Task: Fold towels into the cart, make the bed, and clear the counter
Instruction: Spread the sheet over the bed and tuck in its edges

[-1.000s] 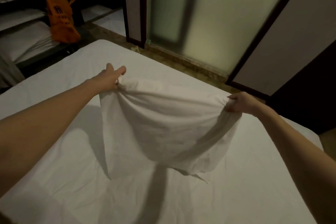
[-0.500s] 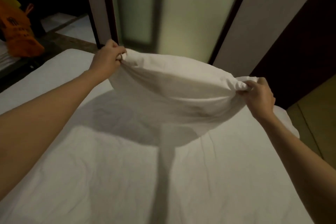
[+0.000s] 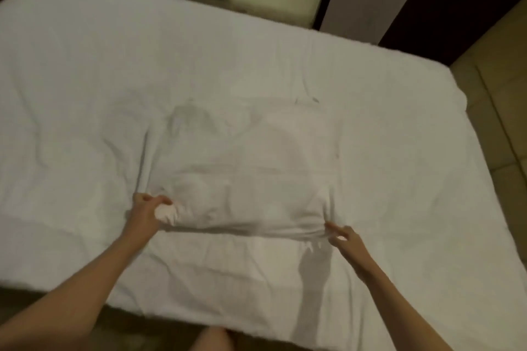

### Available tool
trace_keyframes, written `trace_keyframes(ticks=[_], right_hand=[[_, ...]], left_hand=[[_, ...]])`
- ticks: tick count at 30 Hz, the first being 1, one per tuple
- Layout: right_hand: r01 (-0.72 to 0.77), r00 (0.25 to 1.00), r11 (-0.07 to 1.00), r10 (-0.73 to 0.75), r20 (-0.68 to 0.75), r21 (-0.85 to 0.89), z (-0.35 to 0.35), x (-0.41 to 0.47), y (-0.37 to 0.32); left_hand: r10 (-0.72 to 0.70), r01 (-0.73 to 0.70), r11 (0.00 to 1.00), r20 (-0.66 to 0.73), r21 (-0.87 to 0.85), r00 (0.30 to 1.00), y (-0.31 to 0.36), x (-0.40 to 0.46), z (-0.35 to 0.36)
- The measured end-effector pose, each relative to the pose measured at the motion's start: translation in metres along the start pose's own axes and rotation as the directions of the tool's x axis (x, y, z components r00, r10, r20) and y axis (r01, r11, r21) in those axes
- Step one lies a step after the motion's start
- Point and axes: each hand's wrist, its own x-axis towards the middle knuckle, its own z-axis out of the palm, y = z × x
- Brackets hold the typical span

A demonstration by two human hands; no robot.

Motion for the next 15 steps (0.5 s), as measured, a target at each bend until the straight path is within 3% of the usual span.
trace_keyframes(ticks=[2,4,7,10,15], right_hand=[[0.06,0.998,0.998,-0.061,-0.031,-0.012,0.018,-0.008,0.022],[0.166,0.982,0.983,-0.172,-0.084,-0.076,0.027,-0.007,0.029],[0.145,0.981,0.986,-0.154,-0.119,-0.083,0.03,-0.001,0.023],[0.154,0.965,0.987,-0.158,-0.209,-0.039,0.031,0.012,0.015],[0.118,0.964,0.966,-0.167,-0.208,-0.231,0.029,0.016,0.01]], left_hand=[[-0.051,0.05,0.999,-0.038,-0.012,0.998,-0.026,-0.007,0.023],[-0.058,0.039,0.991,-0.146,-0.132,0.988,-0.031,-0.006,0.028],[-0.125,0.069,0.974,-0.258,-0.215,0.958,-0.024,-0.003,0.03],[-0.125,0.079,0.974,-0.218,-0.211,0.968,-0.019,-0.001,0.03],[-0.007,0.004,0.999,-0.065,-0.042,0.998,-0.03,-0.008,0.025]])
